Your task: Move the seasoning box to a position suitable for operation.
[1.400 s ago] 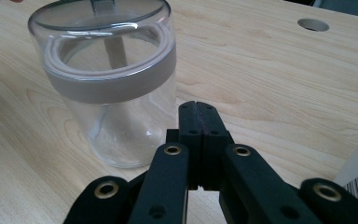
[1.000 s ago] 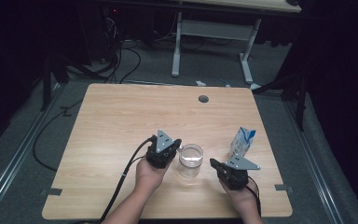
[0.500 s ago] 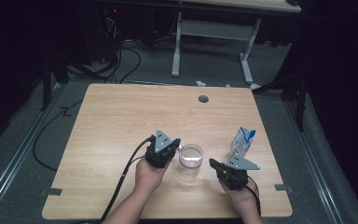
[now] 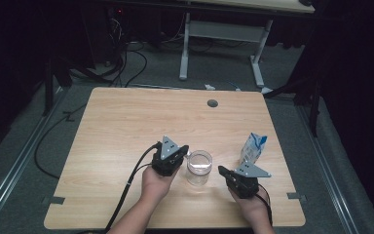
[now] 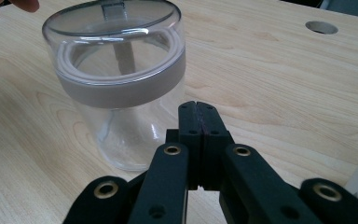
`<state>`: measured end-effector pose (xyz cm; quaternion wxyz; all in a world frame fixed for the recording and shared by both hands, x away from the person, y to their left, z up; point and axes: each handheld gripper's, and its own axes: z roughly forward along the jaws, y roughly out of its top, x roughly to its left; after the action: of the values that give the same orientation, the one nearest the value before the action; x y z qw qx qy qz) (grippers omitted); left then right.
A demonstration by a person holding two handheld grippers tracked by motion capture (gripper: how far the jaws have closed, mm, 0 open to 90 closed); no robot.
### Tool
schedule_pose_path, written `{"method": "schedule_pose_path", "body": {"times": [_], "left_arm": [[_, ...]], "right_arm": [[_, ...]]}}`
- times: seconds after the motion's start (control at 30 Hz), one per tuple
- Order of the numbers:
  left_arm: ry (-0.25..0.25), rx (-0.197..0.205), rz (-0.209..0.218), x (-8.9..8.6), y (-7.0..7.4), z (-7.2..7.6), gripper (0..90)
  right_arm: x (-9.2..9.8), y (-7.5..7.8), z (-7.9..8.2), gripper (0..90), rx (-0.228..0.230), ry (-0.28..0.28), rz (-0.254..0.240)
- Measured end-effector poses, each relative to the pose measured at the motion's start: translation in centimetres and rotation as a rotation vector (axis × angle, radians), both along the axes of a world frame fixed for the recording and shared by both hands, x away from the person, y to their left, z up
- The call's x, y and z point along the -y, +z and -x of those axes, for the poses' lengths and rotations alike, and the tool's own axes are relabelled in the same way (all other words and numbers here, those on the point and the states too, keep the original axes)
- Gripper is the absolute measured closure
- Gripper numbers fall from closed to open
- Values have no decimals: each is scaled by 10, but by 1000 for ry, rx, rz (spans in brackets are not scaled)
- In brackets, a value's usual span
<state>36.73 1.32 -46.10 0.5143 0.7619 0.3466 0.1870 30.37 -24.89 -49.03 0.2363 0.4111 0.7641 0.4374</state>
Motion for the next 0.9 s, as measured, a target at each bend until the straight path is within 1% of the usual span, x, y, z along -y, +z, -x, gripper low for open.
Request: {"method": "schedule_pose_path", "body": {"times": [0.1,0.33,0.53,0.9], "left_arm": [[1,10,-4,0,-1,1,900],[6,15,-1,1,-1,1,900],[7,25,-7,1,-2,2,900],[9,26,-1,1,-3,2,900]], "right_arm": [[-1,0,0,899,2,2,-1],[-1,2,1,900,13,1,2],[-3,3,3,900,24,4,3],[-3,5,4,900,34,7,2]]}}
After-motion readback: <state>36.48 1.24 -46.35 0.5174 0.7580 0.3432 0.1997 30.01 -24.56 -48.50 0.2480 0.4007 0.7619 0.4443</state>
